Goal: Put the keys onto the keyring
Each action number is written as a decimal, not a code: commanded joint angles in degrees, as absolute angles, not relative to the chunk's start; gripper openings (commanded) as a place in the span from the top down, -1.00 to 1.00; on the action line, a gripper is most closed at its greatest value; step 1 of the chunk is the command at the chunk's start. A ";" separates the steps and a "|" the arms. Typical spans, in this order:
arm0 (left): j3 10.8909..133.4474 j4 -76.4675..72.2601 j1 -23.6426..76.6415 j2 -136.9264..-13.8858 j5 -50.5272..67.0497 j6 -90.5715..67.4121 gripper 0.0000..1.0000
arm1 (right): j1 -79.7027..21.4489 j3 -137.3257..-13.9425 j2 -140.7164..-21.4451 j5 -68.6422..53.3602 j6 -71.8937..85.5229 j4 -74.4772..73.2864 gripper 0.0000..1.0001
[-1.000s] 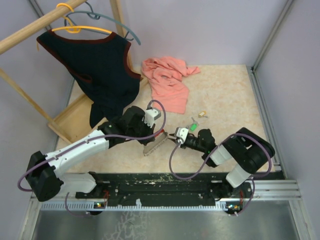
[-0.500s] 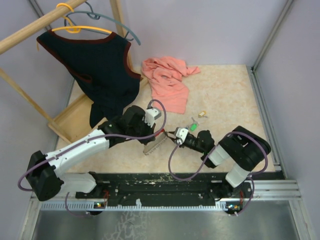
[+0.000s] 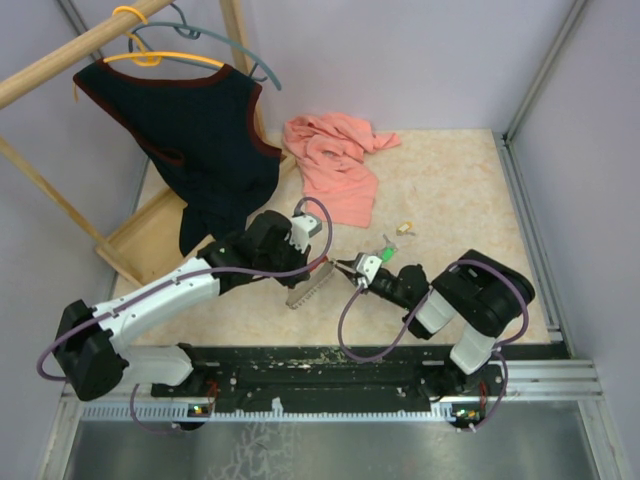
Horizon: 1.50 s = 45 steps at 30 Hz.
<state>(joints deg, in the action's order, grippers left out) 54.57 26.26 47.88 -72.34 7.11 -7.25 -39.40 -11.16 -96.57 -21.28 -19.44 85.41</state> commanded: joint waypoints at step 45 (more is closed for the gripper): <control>55.90 26.02 48.22 -71.82 7.73 -8.18 1.00 | -40.70 -12.57 -95.33 -23.19 -19.88 83.82 0.67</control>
